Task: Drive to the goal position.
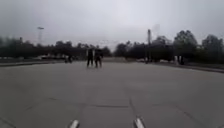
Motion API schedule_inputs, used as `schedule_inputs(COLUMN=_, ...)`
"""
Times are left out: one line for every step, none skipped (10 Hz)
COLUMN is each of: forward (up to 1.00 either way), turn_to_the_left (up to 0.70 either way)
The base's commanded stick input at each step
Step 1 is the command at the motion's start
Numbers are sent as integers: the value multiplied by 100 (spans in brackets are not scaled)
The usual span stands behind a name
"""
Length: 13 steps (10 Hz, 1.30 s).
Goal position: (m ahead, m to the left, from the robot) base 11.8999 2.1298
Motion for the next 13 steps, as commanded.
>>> schedule_inputs(forward=100, turn_to_the_left=-39)
schedule_inputs(forward=100, turn_to_the_left=-39)
schedule_inputs(forward=100, turn_to_the_left=-33)
schedule_inputs(forward=100, turn_to_the_left=0)
schedule_inputs(forward=100, turn_to_the_left=0)
schedule_inputs(forward=100, turn_to_the_left=0)
schedule_inputs(forward=100, turn_to_the_left=0)
schedule_inputs(forward=100, turn_to_the_left=0)
schedule_inputs(forward=100, turn_to_the_left=0)
schedule_inputs(forward=100, turn_to_the_left=0)
schedule_inputs(forward=100, turn_to_the_left=0)
schedule_inputs(forward=100, turn_to_the_left=0)
schedule_inputs(forward=100, turn_to_the_left=0)
